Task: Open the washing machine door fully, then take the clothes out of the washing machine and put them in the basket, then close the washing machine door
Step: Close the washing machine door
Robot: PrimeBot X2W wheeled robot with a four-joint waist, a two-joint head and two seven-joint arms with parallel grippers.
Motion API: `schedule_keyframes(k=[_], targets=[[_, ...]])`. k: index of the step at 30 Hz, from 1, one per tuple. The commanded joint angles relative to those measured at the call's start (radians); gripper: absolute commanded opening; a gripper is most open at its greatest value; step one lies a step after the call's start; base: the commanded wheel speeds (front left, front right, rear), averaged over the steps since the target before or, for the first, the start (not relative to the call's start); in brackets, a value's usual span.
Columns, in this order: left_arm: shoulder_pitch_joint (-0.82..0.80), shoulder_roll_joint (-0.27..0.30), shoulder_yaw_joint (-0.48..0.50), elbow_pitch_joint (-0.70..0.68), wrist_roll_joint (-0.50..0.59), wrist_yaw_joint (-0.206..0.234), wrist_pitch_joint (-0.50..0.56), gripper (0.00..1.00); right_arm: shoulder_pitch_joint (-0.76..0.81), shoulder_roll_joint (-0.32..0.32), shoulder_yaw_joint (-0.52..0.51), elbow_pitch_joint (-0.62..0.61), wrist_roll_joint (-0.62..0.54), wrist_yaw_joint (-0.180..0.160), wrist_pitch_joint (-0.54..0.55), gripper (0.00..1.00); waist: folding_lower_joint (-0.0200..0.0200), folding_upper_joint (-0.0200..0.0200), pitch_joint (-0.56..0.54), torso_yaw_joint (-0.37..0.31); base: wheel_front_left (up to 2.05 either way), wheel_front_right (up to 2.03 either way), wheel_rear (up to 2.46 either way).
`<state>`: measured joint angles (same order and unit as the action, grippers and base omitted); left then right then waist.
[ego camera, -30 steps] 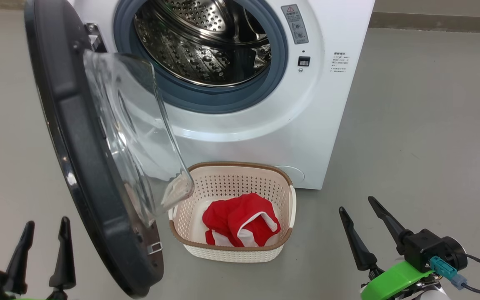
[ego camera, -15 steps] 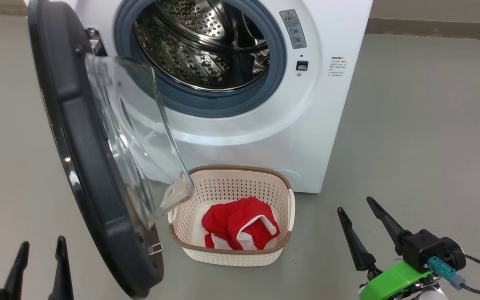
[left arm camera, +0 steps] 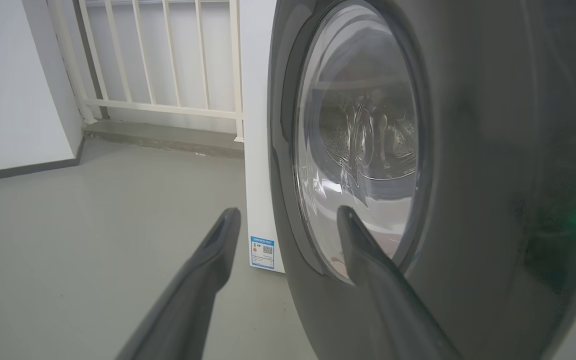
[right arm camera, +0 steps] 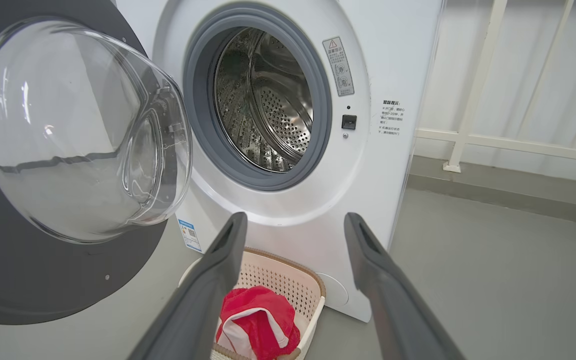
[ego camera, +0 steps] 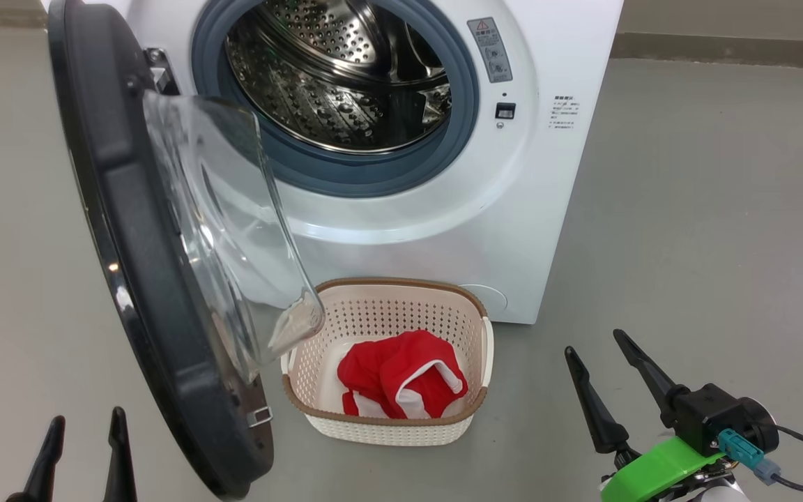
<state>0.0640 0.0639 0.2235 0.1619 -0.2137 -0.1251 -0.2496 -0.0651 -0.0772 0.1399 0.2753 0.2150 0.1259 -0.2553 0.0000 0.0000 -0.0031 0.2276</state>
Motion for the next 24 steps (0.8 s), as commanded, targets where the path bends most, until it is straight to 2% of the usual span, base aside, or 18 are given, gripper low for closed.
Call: schedule_keyframes(k=[1,24], targets=[[-0.016,0.009,0.032,-0.024,0.013,-0.005,-0.012,1.0,-0.019,-0.003,0.021,-0.024,0.005,0.005,-0.006,1.0,0.0,0.0,0.003,0.0,0.0,0.0,0.0],[-0.027,-0.007,0.031,-0.018,0.044,-0.005,-0.012,1.0,-0.027,-0.008,0.03,-0.026,0.008,0.005,-0.006,1.0,0.0,0.0,0.015,0.001,0.0,0.0,0.0]])
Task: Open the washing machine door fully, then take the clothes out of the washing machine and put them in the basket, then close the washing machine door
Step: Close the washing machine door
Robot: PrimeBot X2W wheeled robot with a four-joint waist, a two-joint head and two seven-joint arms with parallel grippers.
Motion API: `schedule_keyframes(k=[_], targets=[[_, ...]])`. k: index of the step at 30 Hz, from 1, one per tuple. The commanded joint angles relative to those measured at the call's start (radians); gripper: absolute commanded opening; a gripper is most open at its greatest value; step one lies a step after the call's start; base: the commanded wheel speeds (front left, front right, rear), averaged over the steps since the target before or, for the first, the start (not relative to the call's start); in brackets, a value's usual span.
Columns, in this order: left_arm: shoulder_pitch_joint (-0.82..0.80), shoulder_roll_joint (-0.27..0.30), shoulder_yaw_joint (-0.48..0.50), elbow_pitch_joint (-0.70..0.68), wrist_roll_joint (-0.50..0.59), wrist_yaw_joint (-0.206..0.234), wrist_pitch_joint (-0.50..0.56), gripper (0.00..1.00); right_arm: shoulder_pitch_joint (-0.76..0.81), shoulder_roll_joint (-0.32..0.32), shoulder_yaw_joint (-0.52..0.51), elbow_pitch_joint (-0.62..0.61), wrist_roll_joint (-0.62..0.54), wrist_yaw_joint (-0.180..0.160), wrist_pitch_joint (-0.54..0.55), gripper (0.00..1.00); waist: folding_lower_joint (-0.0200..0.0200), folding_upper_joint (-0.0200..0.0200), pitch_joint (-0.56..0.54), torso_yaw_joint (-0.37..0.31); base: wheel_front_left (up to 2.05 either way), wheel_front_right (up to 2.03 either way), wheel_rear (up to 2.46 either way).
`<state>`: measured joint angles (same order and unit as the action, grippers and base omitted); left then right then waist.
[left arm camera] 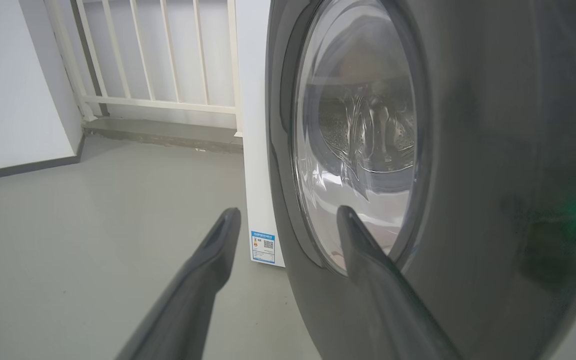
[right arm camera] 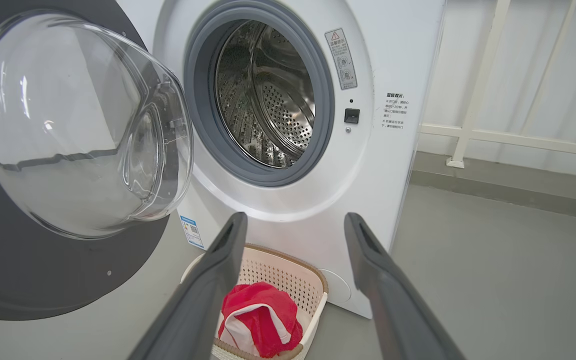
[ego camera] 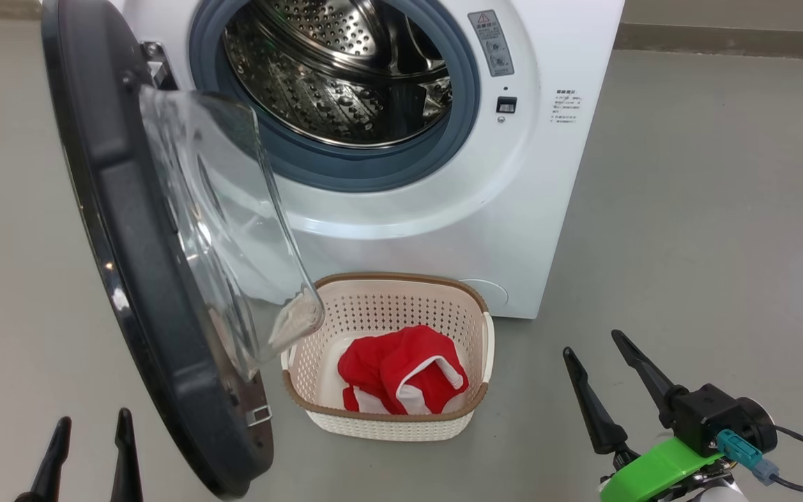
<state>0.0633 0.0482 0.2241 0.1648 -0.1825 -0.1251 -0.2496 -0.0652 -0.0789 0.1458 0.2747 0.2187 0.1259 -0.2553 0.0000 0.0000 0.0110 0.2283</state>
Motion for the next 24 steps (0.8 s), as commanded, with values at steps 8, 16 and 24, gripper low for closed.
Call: schedule_keyframes(k=[8,16,24], targets=[[-0.022,0.008,0.02,0.006,0.029,-0.006,-0.012,0.49,-0.027,-0.002,0.021,-0.025,0.004,0.005,-0.006,1.0,0.0,0.0,-0.004,0.0,0.0,0.0,0.0],[-0.091,0.005,0.038,0.046,-0.162,-0.006,0.003,0.0,-0.023,0.003,0.016,-0.025,0.007,0.005,-0.006,1.0,0.0,0.0,-0.01,0.007,0.0,0.0,0.0],[-0.201,0.002,0.076,-0.051,-0.566,0.026,0.157,0.0,-0.028,0.006,0.012,-0.028,0.021,0.005,-0.006,1.0,0.0,0.0,-0.001,0.007,0.0,0.0,0.0]])
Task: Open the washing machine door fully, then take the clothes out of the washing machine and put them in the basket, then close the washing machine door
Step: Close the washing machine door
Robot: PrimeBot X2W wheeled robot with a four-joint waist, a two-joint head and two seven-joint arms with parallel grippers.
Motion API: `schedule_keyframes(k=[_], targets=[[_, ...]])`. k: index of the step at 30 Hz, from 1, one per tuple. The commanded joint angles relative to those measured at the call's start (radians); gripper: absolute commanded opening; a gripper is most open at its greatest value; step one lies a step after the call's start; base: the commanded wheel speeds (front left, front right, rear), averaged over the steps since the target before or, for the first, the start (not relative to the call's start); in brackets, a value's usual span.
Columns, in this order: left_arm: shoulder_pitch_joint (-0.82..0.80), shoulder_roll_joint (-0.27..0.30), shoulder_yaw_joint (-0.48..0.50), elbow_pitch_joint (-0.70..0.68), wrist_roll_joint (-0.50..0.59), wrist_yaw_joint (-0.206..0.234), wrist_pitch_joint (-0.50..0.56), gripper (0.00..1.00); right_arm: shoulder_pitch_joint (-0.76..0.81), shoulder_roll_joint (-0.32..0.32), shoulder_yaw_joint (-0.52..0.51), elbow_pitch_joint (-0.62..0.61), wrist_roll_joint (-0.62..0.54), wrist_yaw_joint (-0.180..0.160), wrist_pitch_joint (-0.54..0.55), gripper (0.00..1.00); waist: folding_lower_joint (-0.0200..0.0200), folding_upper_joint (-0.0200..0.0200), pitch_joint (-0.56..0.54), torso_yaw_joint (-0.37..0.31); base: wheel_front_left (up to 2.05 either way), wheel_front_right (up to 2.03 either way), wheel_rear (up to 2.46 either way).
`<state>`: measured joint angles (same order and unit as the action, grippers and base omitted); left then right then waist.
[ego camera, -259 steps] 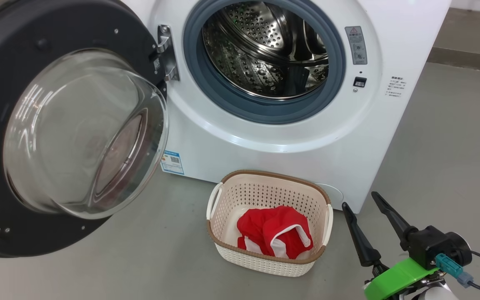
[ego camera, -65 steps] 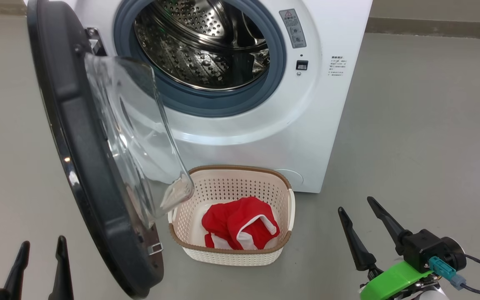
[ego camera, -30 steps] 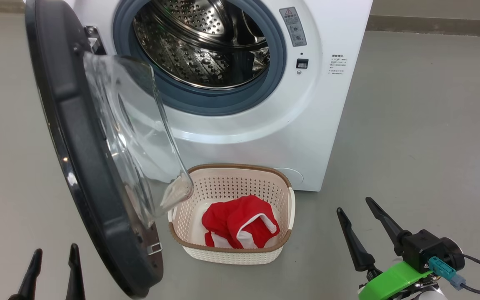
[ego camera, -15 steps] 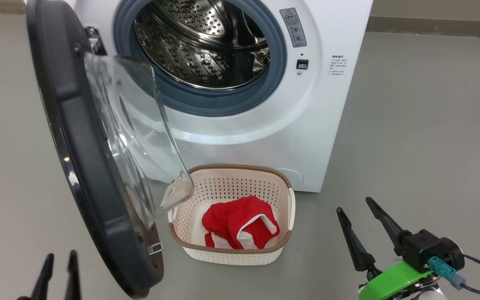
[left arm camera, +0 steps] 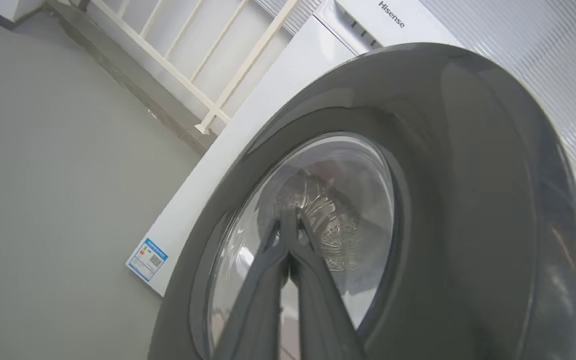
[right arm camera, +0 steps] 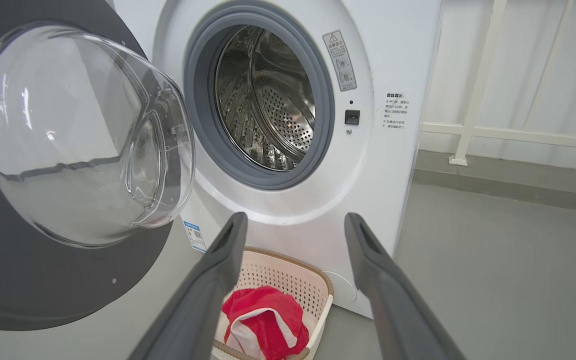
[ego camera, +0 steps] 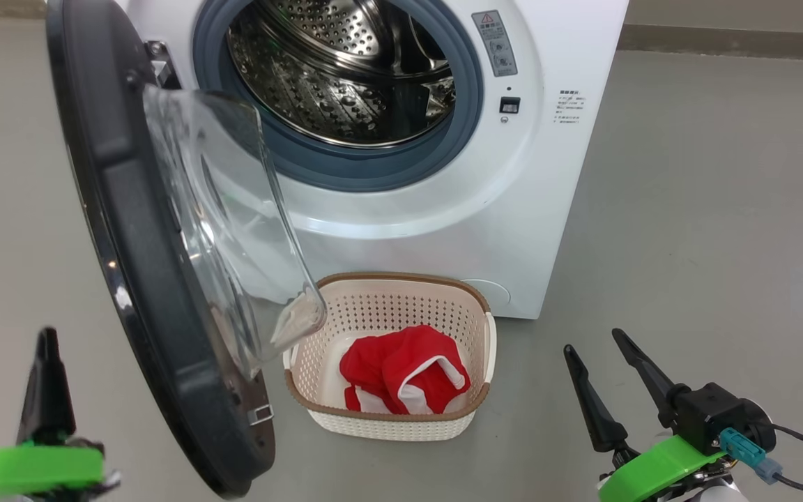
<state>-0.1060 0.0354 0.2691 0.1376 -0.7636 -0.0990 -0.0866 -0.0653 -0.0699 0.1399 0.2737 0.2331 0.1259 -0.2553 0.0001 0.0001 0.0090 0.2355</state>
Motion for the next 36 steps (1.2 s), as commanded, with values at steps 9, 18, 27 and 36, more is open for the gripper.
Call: schedule_keyframes(k=[9,18,27,36], targets=[[-0.047,0.015,-0.02,-0.274,-0.669,0.217,0.19,0.0,-0.026,-0.002,0.009,-0.03,0.015,0.005,-0.006,1.0,-0.0001,-0.0001,0.004,-0.019,0.0,0.0,0.0],[-0.004,0.015,-0.067,-0.398,-0.89,0.314,0.245,0.0,-0.032,0.003,0.012,-0.033,0.02,0.005,-0.006,1.0,-0.0001,-0.0001,0.016,-0.045,0.0,0.0,0.0],[0.005,0.015,-0.105,-0.436,-0.915,0.328,0.256,0.0,-0.04,-0.004,0.015,-0.034,0.022,0.005,-0.006,1.0,-0.0001,-0.0001,0.025,-0.102,0.0,0.0,0.0],[-0.04,0.015,-0.146,-0.405,-0.963,0.313,0.242,0.0,-0.051,-0.014,0.015,-0.038,0.022,0.005,-0.006,1.0,-0.0001,-0.0001,0.052,-0.175,0.0,0.0,0.0]])
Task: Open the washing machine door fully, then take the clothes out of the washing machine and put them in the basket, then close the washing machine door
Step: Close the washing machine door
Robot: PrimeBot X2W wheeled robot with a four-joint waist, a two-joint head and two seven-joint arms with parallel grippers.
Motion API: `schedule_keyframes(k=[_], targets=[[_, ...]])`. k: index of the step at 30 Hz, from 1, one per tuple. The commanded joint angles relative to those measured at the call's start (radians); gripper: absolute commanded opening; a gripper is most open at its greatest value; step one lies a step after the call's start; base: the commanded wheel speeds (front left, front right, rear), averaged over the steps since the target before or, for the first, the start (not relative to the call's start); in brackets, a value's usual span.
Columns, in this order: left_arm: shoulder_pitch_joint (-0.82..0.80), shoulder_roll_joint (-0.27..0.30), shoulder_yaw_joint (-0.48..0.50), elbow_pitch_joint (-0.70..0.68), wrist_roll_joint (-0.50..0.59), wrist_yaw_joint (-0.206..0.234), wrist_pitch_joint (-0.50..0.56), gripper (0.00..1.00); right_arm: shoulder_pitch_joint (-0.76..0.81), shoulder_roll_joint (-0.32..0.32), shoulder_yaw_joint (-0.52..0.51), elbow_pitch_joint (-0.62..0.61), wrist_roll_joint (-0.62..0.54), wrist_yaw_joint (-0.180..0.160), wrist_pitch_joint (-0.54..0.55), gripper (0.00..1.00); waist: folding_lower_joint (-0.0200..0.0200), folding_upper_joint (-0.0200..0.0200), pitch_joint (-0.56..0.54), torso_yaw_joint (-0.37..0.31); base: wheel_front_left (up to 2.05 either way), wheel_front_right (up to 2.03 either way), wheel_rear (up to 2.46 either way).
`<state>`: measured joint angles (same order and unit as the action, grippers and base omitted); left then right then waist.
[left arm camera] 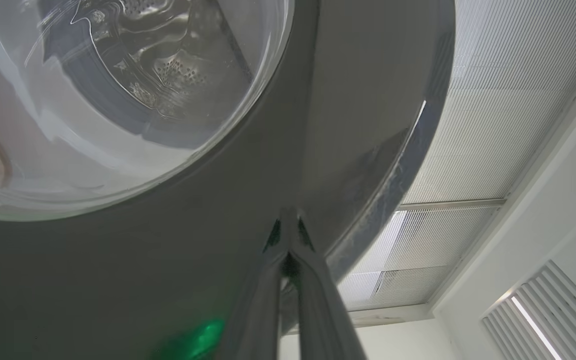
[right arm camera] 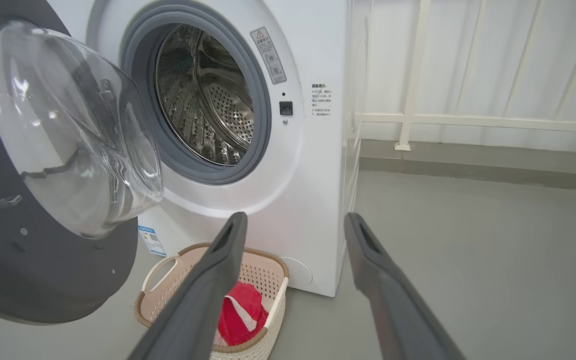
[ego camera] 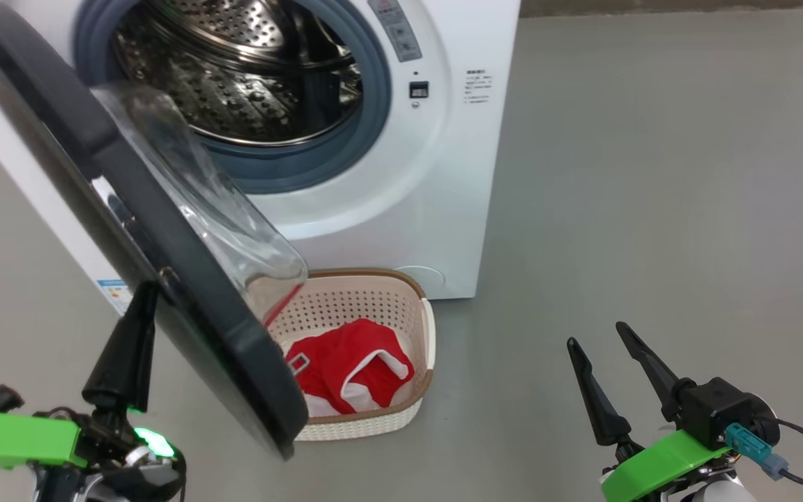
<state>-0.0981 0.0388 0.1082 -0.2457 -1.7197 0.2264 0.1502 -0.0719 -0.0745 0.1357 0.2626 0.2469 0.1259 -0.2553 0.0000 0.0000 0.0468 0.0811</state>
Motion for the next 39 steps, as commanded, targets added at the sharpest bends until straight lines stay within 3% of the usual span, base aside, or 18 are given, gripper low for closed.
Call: schedule_keyframes(k=[1,21,39], targets=[[-0.055,0.011,0.01,-0.018,-0.014,-0.017,0.003,0.0,-0.046,-0.011,0.018,-0.028,0.008,0.005,-0.006,1.0,0.0,0.0,0.018,-0.029,0.0,0.0,0.0],[-0.282,0.012,-0.032,0.096,-0.033,-0.075,-0.064,0.0,-0.095,-0.02,0.009,-0.049,0.017,0.005,-0.006,1.0,0.0,0.0,0.136,-0.152,0.0,0.0,0.0],[-0.586,0.013,-0.07,0.323,0.041,-0.149,-0.159,0.0,-0.134,-0.029,0.015,-0.072,0.024,0.005,-0.006,1.0,0.0,0.0,0.236,-0.16,0.0,0.0,0.0]])
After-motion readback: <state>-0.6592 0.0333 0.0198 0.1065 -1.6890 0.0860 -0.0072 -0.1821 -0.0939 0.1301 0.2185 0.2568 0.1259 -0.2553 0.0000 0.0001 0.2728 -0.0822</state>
